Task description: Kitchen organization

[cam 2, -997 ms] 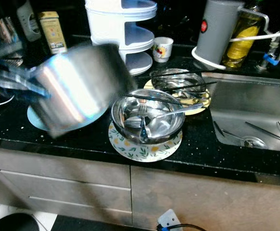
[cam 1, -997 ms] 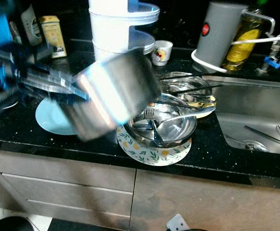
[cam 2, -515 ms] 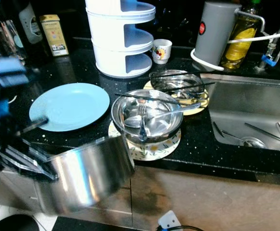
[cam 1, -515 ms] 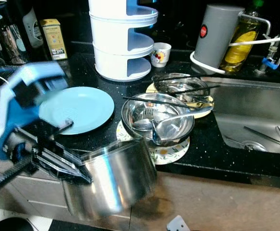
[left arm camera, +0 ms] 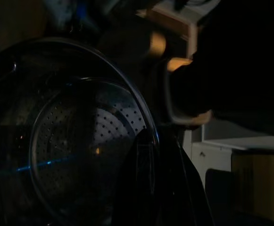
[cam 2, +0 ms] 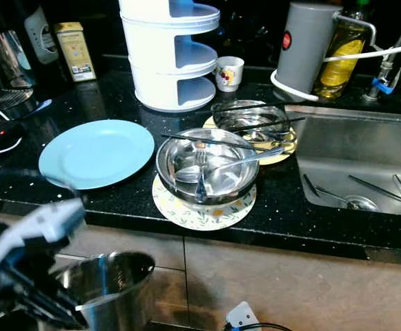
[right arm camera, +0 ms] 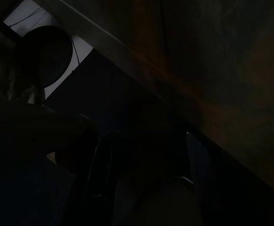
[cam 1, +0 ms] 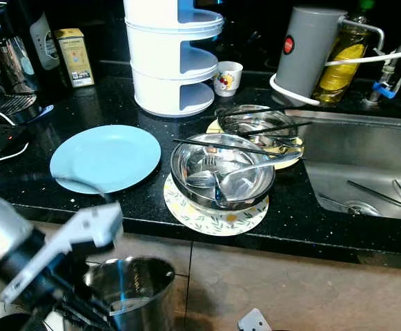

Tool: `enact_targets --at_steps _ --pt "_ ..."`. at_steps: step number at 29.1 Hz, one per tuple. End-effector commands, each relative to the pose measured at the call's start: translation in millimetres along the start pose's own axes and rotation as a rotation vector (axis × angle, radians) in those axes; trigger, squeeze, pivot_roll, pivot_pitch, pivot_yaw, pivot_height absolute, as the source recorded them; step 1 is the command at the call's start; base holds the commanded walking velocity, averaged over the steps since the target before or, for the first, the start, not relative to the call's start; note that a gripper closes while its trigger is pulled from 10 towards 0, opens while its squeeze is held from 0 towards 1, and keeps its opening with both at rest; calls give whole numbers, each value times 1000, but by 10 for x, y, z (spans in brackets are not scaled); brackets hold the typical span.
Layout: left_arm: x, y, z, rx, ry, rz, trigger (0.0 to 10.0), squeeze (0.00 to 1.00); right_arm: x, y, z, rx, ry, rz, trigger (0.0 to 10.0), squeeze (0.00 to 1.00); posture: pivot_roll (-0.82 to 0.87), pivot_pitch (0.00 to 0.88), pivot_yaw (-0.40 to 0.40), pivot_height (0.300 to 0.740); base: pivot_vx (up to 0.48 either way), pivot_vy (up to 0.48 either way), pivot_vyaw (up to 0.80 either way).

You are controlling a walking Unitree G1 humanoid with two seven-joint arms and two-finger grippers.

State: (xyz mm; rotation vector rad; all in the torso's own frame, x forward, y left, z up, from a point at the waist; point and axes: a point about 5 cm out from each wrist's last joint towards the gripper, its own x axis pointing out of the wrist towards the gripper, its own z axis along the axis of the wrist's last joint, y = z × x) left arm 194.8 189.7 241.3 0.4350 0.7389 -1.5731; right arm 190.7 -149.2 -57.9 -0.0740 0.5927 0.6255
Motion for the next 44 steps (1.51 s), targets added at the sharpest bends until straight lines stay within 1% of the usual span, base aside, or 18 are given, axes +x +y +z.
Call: enact_targets --at_steps 1,4,6,9,14,19,20,22,24,27,34,36,37,38,40,41,42,44 --pt "48 -15 -10 2 30 44 0 0 -20 11 -44 15 14 -3 10000 0 -28 171 1 740 0 0 0" --pt "225 -10 -160 -50 89 93 0 0 -20 17 -52 18 17 -4 10000 0 -23 171 2 740 0 0 0" --pt "248 -7 -189 -56 103 103 0 0 -18 20 -53 18 18 -3 10000 0 -23 171 2 740 0 0 0" --pt "474 48 -429 -143 182 214 0 0 -5 38 -56 19 22 -1 10000 0 -22 176 9 740 0 0 0" --pt "829 117 -637 -268 194 319 0 0 9 47 -75 14 51 -11 10000 0 -23 183 7 740 0 0 0" --pt "938 150 -712 -287 219 359 0 0 9 47 -82 13 57 -18 10000 0 -24 186 6 740 0 0 0" --pt "1087 229 -945 -323 289 443 0 0 11 50 -91 21 62 -24 10000 0 -27 188 12 740 0 0 0" --pt "1213 258 -1165 -357 344 500 0 0 12 51 -100 27 68 -32 10000 0 -28 187 12 740 0 0 0" --pt "1264 256 -1254 -365 365 512 0 0 12 49 -105 30 71 -36 10000 0 -28 187 12 740 0 0 0" --pt "1488 237 -1502 -370 419 574 0 0 9 45 -128 41 88 -53 10000 0 -30 189 14 740 0 0 0" --pt "1767 280 -1735 -474 337 719 0 0 -19 0 -265 117 207 -151 10000 0 -31 191 12 740 0 0 0" --pt "1858 352 -1830 -458 269 824 0 0 -34 -4 -325 217 231 -214 10000 0 -33 187 7 740 0 0 0" --pt "1869 434 -1881 -559 154 949 5569 0 -39 2 -348 297 222 -251 10000 0 -33 185 3 740 0 0 0" --pt "1869 434 -1881 -559 154 949 5569 0 -39 2 -348 297 222 -251 10000 0 -33 185 3 740 0 0 0" --pt "1875 470 -1930 -646 75 1038 6118 0 -41 9 -363 352 215 -275 10000 0 -33 185 3 740 0 0 0" --pt "1874 486 -1984 -734 14 1083 6314 0 -41 16 -370 383 209 -290 10000 0 -40 185 2 740 0 0 0" --pt "1868 495 -2067 -809 -20 1126 10000 0 -40 25 -377 415 201 -306 10000 0 -44 182 1 740 0 0 0" --pt "1872 478 -2174 -885 -11 1142 10000 0 -36 36 -382 452 192 -327 10000 0 -49 179 4 740 0 0 0"
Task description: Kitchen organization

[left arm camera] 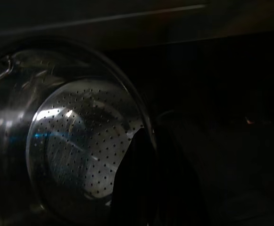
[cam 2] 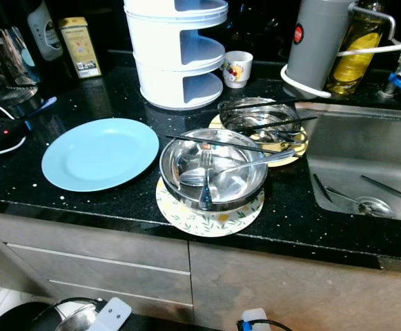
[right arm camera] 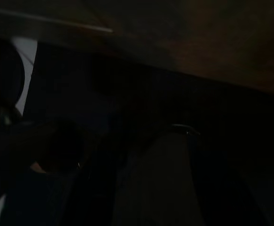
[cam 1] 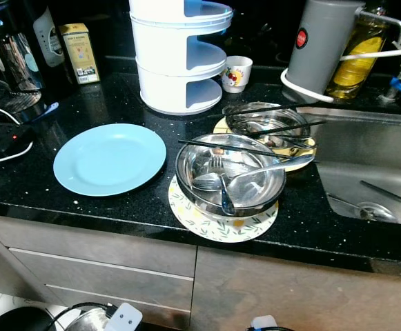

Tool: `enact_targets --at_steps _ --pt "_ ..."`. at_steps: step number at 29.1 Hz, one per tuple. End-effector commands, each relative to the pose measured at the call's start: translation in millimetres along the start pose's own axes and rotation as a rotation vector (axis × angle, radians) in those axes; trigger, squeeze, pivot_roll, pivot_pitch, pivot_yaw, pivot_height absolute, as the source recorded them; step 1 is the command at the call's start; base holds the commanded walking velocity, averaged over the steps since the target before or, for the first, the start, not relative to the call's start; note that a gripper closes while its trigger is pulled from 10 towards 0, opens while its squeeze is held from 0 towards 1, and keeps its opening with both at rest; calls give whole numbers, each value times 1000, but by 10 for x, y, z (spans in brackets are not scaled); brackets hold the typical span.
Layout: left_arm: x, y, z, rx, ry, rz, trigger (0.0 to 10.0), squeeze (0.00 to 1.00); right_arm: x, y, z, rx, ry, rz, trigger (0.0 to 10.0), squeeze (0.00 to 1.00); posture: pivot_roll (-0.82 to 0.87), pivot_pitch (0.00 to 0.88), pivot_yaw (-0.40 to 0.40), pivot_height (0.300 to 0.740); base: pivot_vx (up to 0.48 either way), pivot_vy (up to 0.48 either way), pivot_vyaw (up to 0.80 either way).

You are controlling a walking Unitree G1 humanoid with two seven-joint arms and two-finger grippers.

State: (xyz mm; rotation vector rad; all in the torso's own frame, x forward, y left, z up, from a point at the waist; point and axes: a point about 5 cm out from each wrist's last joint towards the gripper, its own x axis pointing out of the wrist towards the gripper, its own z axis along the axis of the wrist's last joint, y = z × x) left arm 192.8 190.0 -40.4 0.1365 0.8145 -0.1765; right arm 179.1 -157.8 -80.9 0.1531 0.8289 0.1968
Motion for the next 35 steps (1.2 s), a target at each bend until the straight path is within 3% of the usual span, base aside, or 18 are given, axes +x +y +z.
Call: enact_targets --at_steps 1,4,8,14,20,35 --pt "-4 68 -190 -52 66 38 10000 0 -28 8 -132 65 39 -28 10000 0 -50 179 3 740 0 0 0" --pt "14 34 -291 -7 106 15 10000 0 -23 13 -126 66 44 -29 10000 0 -46 175 1 740 0 0 0" --pt "37 35 -314 29 88 40 10000 0 -19 18 -124 72 47 -26 10000 0 -45 174 -2 740 0 0 0" --pt "66 28 -291 9 30 66 10000 0 -18 16 -122 80 44 -33 10000 0 -47 169 -5 740 0 0 0" --pt "120 31 -208 77 -29 89 10000 0 -22 -4 -106 97 26 -54 10000 0 -54 171 2 740 0 0 0" --pt "146 -33 -216 98 -42 34 10000 0 -39 -35 -131 90 35 -65 10000 0 -51 181 -5 740 0 0 -713"
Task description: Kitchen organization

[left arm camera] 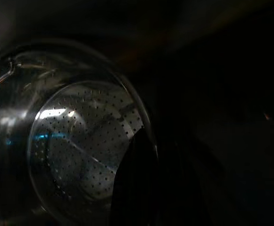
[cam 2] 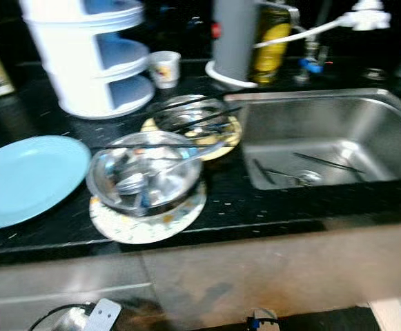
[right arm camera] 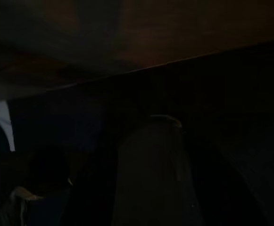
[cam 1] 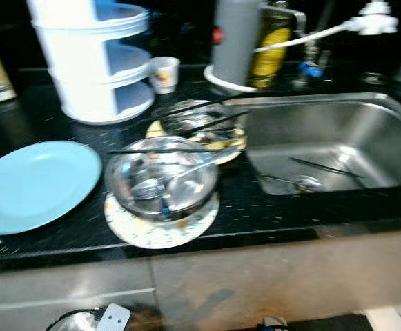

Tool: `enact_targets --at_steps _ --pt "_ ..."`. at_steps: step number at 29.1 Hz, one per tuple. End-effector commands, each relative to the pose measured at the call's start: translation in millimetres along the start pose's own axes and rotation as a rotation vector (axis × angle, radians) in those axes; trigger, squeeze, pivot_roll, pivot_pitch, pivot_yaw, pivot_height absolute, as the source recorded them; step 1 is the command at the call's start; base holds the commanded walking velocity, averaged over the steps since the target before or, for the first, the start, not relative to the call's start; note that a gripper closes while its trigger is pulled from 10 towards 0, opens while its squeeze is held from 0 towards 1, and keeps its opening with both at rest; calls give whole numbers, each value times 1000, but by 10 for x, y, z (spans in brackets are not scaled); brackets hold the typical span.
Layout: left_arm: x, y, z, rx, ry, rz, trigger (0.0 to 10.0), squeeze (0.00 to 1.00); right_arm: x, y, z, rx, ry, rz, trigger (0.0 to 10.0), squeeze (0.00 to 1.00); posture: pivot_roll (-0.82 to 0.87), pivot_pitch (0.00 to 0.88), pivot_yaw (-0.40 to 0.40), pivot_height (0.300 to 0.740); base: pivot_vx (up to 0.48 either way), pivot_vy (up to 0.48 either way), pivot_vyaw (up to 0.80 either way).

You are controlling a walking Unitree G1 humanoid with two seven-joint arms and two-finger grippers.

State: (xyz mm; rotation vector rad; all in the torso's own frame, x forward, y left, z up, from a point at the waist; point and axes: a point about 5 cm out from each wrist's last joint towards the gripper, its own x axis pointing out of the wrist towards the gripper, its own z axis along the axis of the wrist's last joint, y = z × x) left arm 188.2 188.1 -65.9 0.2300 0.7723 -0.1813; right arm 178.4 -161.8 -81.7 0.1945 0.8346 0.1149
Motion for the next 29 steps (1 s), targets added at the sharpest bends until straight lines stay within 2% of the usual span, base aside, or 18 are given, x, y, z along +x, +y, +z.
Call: enact_targets --at_steps 1,4,21,29 --pt "-13 5 -18 10 -14 -2 10000 0 -31 -6 -120 19 40 -10 10000 0 -51 183 -4 740 0 0 -800" --pt "-15 3 -29 3 -14 6 10000 0 -31 -12 -109 22 33 -10 10000 0 -49 184 -6 740 0 0 -746" --pt "-14 42 -97 -86 1 43 10000 0 -30 -33 -99 -14 51 0 10000 0 -48 186 -11 740 0 0 0" --pt "24 54 -31 -111 -10 44 10000 0 -30 -32 -98 -20 52 3 10000 0 -48 186 -12 740 0 -255 0"
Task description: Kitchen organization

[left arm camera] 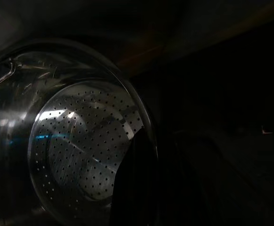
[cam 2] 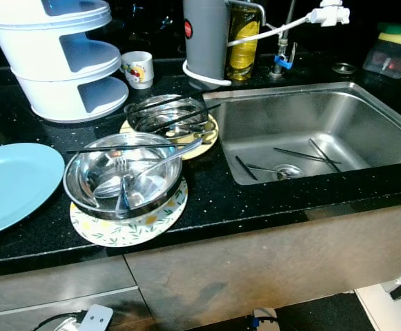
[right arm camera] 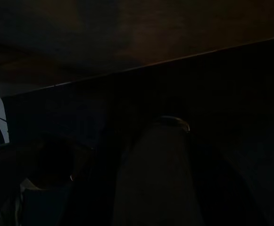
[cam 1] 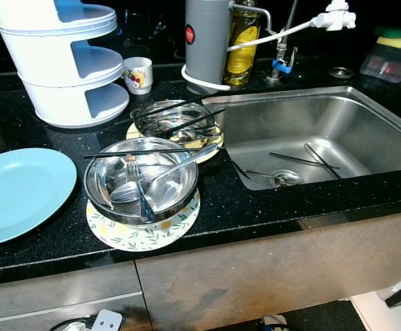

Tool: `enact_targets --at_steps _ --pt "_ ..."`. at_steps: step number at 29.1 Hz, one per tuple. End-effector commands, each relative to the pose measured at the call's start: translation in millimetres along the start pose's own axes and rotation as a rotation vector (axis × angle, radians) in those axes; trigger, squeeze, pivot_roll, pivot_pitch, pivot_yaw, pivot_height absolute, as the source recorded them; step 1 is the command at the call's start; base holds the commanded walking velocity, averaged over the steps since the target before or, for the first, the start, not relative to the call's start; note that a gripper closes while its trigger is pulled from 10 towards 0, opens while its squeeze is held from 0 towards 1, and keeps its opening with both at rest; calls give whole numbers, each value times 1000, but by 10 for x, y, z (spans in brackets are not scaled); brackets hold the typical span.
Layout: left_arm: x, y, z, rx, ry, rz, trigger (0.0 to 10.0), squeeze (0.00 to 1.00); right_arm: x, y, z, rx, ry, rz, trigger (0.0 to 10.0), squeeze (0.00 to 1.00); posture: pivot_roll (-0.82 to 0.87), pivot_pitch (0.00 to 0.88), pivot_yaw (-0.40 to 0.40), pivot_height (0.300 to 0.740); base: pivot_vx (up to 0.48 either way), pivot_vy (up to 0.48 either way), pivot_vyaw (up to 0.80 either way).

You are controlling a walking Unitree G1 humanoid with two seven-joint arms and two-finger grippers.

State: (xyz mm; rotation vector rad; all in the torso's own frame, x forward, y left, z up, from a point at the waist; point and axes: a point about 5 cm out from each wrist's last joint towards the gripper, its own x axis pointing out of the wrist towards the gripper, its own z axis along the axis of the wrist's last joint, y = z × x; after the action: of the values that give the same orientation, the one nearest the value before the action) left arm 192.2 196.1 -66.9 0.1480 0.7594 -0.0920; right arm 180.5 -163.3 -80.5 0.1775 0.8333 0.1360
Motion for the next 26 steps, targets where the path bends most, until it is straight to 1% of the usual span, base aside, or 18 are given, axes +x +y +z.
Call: enact_targets --at_steps 1,23,24,26 --pt "-6 -28 -31 -6 3 -9 10000 0 -32 -17 -123 3 50 -8 10000 0 -48 186 -12 740 0 -255 0" --pt "14 -15 34 -38 -28 8 10000 0 -21 -18 -76 -15 37 2 10000 0 -56 179 -16 740 0 -261 0" --pt "16 -16 46 -54 -35 11 10000 0 -22 -19 -75 -18 36 4 10000 0 -56 180 -17 740 0 -270 0" --pt "18 -18 50 -59 -36 12 10000 0 -23 -21 -75 -19 36 4 10000 0 -56 178 -18 740 0 -266 0"
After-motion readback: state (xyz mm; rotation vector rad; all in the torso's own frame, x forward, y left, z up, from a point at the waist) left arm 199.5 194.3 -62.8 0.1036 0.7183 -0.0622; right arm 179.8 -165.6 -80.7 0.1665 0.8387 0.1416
